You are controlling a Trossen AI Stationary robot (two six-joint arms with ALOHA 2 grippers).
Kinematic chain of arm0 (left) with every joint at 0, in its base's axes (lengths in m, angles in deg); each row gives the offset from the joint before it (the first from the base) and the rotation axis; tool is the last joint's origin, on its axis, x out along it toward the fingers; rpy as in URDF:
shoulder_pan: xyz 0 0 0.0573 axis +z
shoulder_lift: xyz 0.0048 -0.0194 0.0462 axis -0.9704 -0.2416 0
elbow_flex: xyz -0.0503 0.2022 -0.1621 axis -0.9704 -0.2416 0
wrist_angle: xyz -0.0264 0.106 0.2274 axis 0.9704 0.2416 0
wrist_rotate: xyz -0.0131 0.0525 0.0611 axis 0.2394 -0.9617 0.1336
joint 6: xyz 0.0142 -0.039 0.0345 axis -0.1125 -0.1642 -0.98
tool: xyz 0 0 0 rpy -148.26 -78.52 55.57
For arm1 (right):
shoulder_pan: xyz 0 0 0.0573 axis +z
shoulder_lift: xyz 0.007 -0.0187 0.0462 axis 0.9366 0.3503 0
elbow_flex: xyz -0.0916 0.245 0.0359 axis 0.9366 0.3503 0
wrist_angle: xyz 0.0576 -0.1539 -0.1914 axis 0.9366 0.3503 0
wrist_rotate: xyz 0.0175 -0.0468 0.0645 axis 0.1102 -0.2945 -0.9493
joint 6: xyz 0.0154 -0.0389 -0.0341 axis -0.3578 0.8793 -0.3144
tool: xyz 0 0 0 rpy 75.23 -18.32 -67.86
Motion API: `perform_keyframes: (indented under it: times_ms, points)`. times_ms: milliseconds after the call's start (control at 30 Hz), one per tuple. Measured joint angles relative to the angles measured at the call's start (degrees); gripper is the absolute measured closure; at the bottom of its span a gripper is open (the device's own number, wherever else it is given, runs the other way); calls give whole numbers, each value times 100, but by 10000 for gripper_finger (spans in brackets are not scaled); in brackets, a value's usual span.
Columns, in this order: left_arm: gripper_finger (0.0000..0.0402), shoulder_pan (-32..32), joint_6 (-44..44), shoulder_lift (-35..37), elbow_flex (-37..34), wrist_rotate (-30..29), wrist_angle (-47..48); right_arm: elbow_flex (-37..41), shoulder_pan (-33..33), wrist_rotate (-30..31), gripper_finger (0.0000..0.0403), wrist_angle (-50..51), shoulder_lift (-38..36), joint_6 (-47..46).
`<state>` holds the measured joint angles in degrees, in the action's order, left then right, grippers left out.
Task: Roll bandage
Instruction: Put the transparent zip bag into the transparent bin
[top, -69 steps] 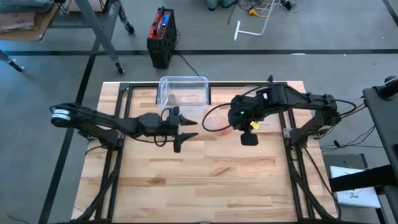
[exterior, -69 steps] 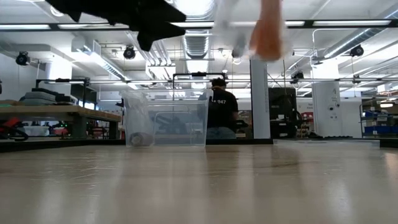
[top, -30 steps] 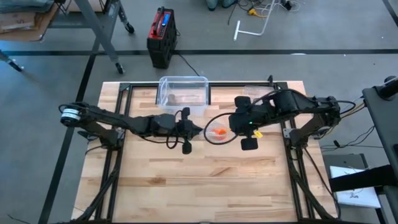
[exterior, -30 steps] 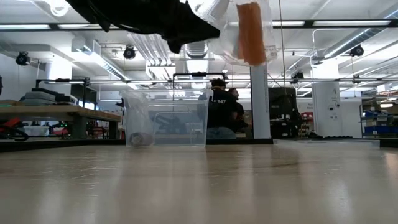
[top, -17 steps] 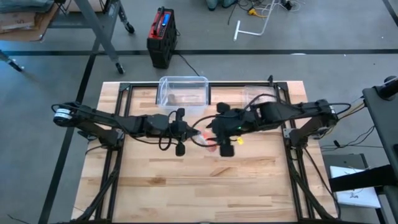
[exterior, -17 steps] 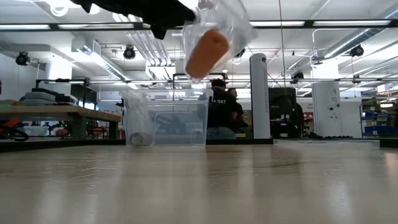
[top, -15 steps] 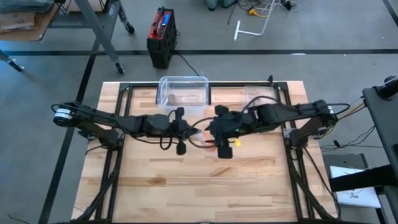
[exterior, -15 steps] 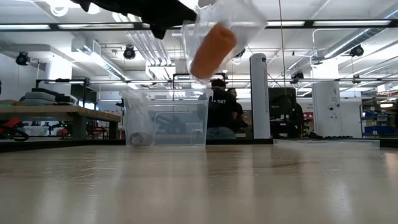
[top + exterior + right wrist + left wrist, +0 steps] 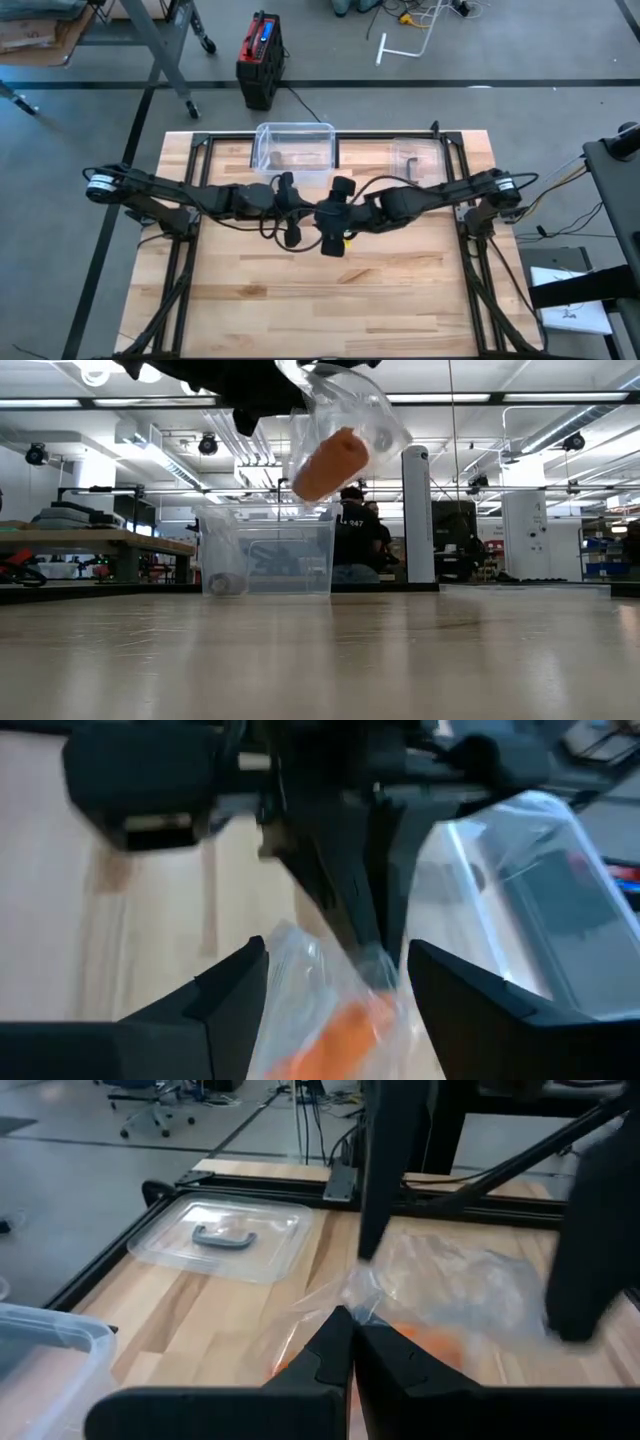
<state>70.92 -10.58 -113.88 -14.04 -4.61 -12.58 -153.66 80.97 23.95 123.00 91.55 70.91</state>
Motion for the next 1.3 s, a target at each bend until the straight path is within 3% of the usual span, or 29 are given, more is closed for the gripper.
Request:
perform_keyframes:
  times_ms: [167, 300, 467, 633, 700, 1000, 1300]
  points:
    - [401, 0, -1, 0, 0, -1, 166, -26, -14, 277, 161, 193, 251, -238]
    - [401, 0, -1, 0, 0, -2, 237, -42, -23, 323, 190, 451, 318, -435]
    - [401, 0, -1, 4, 0, 0, 217, -37, -24, 341, 259, 735, 314, -428]
    - [401, 0, -1, 9, 0, 0, 216, -34, -28, 619, 371, 1009, 244, -307]
    - [401, 0, -8, 9, 0, 1, 260, -36, -36, 592, 392, 1085, 147, -262]
    - [401, -4, -198, 29, 13, 48, 368, -296, -40, -369, 399, 1331, -496, -17]
    - [401, 0, -242, 26, -15, 22, 688, -274, -38, -781, 372, 1187, -773, 502]
